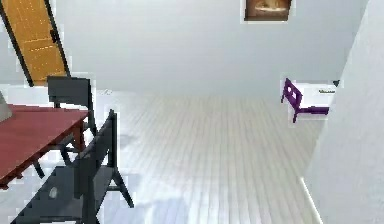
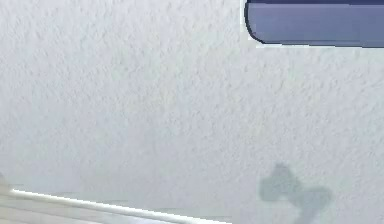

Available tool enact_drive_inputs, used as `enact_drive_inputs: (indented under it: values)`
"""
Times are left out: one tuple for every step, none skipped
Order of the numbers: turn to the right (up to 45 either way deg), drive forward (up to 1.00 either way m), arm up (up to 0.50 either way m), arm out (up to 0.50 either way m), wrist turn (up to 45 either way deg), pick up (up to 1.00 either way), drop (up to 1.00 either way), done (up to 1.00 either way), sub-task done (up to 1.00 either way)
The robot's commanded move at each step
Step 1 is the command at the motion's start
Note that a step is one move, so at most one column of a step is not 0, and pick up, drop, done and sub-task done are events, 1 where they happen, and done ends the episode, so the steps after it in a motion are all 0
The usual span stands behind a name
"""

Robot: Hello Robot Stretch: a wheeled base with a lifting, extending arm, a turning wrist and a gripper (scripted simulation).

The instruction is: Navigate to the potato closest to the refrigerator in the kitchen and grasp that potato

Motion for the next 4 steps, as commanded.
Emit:
enact_drive_inputs:
  values:
    - [3.0,0.0,0.0,0.0,0.0,0.0,0.0,0.0,0.0]
    - [0.0,0.8,0.0,0.0,0.0,0.0,0.0,0.0,0.0]
    - [-24.0,0.0,0.0,0.0,0.0,0.0,0.0,0.0,0.0]
    - [0.0,1.0,0.0,0.0,0.0,0.0,0.0,0.0,0.0]
